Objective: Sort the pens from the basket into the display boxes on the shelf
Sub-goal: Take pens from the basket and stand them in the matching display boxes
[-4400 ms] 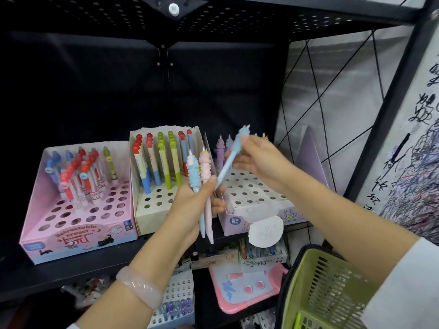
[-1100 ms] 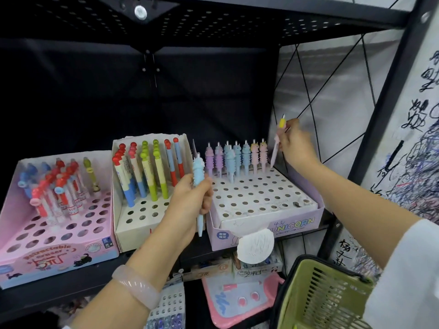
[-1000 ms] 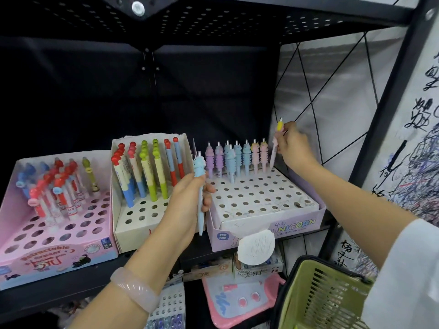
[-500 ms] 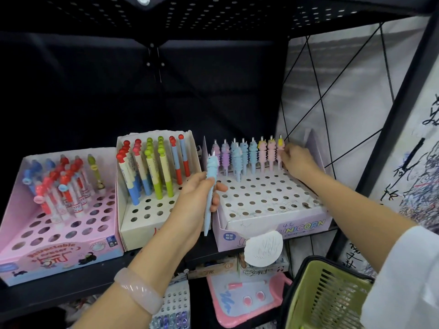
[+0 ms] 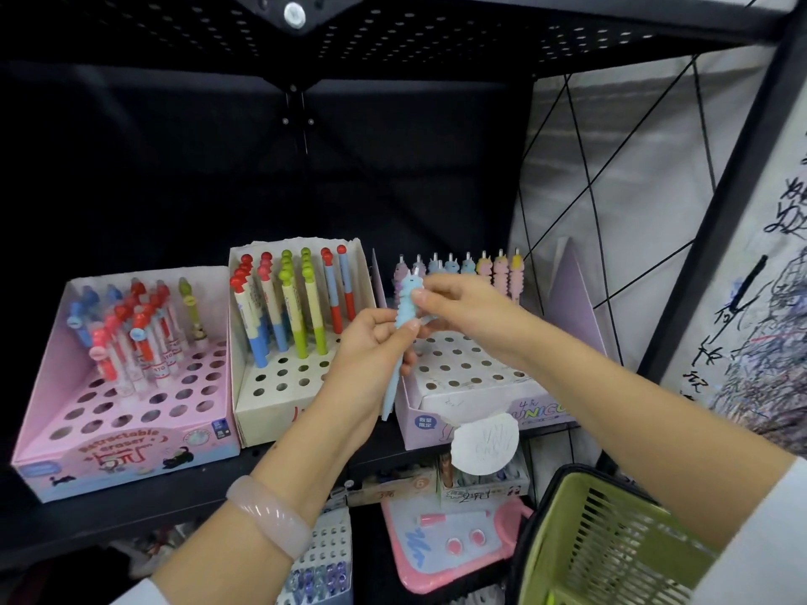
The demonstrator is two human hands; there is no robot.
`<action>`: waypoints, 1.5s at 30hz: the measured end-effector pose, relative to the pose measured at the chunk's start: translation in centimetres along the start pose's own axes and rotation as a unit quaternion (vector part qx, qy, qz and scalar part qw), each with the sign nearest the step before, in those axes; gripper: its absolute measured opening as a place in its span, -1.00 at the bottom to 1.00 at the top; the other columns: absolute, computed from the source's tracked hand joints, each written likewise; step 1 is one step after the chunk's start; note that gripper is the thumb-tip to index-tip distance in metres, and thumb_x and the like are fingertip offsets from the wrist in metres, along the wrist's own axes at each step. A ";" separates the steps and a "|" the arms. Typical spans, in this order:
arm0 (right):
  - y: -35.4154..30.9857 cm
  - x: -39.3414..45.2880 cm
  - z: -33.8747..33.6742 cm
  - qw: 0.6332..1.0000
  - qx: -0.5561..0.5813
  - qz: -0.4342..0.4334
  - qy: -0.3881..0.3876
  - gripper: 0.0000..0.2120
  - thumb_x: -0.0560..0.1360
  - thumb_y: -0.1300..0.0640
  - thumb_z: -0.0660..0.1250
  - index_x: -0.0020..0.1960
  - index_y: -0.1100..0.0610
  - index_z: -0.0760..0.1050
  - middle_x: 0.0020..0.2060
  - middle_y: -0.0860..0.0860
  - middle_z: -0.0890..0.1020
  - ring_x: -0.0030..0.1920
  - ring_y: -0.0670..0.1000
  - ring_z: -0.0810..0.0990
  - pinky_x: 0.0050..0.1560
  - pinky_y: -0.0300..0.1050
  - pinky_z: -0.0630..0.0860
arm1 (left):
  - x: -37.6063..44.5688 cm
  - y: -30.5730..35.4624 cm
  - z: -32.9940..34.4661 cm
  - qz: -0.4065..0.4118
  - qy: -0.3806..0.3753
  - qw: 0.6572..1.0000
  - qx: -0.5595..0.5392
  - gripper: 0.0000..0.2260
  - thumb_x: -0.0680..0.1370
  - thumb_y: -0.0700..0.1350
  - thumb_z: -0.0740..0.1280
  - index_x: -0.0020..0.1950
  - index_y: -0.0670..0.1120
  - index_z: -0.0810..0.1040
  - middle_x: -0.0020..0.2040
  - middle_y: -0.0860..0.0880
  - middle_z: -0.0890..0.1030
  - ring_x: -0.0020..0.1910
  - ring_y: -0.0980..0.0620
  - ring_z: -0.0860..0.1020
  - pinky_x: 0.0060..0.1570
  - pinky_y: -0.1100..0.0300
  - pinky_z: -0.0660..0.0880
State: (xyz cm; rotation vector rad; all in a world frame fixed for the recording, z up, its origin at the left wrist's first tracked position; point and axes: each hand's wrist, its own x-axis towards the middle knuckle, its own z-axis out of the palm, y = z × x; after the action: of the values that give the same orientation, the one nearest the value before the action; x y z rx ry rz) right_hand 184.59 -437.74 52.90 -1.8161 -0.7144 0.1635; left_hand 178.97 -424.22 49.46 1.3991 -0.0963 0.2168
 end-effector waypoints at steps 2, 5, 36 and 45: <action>-0.5 0.0 0.2 1.000 0.014 -0.002 -0.007 -0.83 0.58 0.10 0.22 -0.10 0.14 0.53 -0.26 -0.09 0.65 -0.22 -0.13 0.61 0.01 -0.18 0.56 | -0.1 0.3 0.0 -0.004 0.003 1.000 -0.011 -0.87 0.55 -0.17 0.30 0.08 -0.13 0.46 -0.26 0.03 0.68 -0.37 0.16 0.56 -0.34 0.31 0.49; -0.9 0.5 -0.8 0.997 0.035 0.007 0.070 -0.86 0.60 0.13 0.16 -0.04 0.12 0.47 -0.16 0.03 0.63 -0.14 -0.02 0.63 0.00 -0.13 0.60 | -0.3 0.8 -0.7 0.009 0.010 1.000 0.001 -0.89 0.55 -0.13 0.30 0.06 -0.02 0.48 -0.14 0.08 0.67 -0.15 0.15 0.63 -0.15 0.31 0.53; 4.0 1.5 -4.1 0.922 -0.333 0.108 0.165 -0.67 0.58 0.16 0.18 0.29 0.27 0.37 -0.29 0.03 0.49 -0.12 0.06 0.53 0.09 -0.13 0.42 | -2.0 0.4 -2.6 0.086 -0.032 0.973 0.210 -0.76 0.57 -0.21 0.23 0.15 0.09 0.43 0.13 0.17 0.51 0.12 0.35 0.43 0.03 0.46 0.37; 0.9 -9.9 -4.3 0.973 -0.180 0.103 0.100 -0.84 0.60 0.14 0.16 0.10 0.10 0.48 -0.18 0.00 0.65 -0.21 -0.10 0.63 -0.20 -0.35 0.55 | -5.6 0.4 3.3 0.106 -0.111 0.970 0.187 -0.79 0.57 -0.20 0.24 0.18 0.02 0.45 0.15 0.08 0.53 0.13 0.23 0.48 0.08 0.44 0.40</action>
State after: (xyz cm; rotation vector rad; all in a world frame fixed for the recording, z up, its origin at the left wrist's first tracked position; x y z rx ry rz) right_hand 178.90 -446.81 51.41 -2.2167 -0.4291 -0.0165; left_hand 173.61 -427.93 49.31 1.7883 -0.4094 0.2646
